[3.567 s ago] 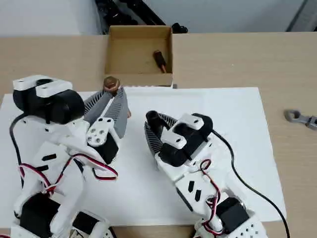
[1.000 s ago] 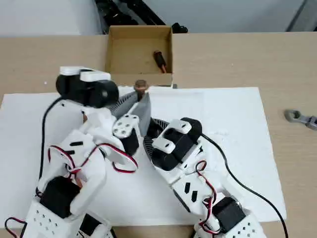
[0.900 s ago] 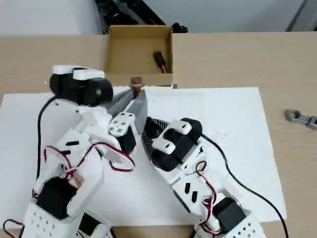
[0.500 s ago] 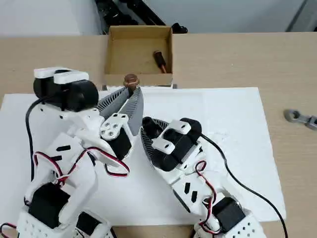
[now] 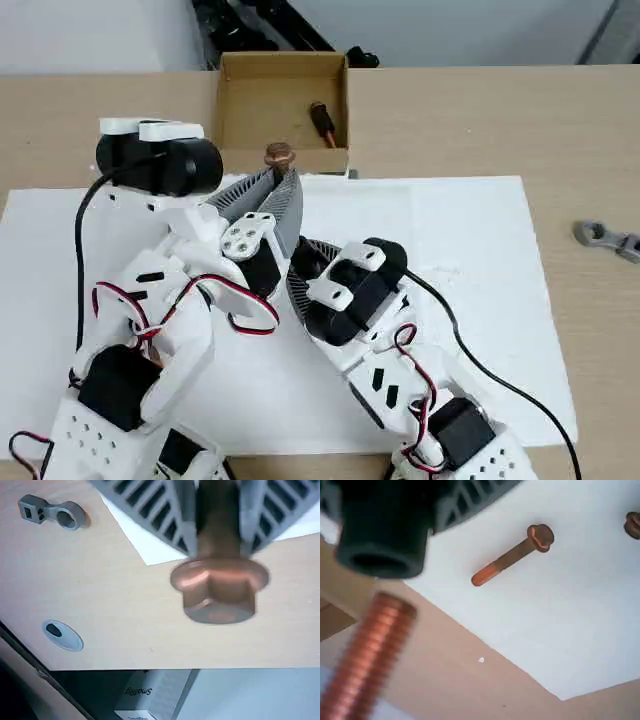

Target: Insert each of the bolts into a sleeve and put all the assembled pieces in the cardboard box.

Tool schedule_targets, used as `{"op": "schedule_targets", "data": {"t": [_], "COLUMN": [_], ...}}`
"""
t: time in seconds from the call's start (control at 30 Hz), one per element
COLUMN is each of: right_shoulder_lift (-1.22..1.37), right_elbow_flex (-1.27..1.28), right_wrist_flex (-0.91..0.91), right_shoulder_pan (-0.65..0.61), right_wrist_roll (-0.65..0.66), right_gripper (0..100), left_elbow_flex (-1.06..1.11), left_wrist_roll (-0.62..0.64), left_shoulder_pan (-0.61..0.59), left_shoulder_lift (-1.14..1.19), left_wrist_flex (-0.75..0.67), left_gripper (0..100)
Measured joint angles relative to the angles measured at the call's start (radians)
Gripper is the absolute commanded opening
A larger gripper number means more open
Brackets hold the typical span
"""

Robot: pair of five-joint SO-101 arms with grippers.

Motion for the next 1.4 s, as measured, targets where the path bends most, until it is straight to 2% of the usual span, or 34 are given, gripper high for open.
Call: {"op": "schedule_targets", "data": {"t": [0.7,1.4], "right_shoulder_lift": [0.000,0.000], "right_elbow_flex": [0.000,0.000], "right_wrist_flex": [0.000,0.000], "right_shoulder_pan": [0.000,0.000], "right_wrist_roll": [0.003,0.003], "right_gripper": [0.4,0.4], "left_elbow_flex": [0.028,0.028], "left_wrist_roll": [0.000,0.002], "left_shoulder_pan": [0.026,-0.018], "left_shoulder_lift": [-0.002,0.006], "left_wrist_flex": [0.031,-0.035], "left_gripper": [1,1]}}
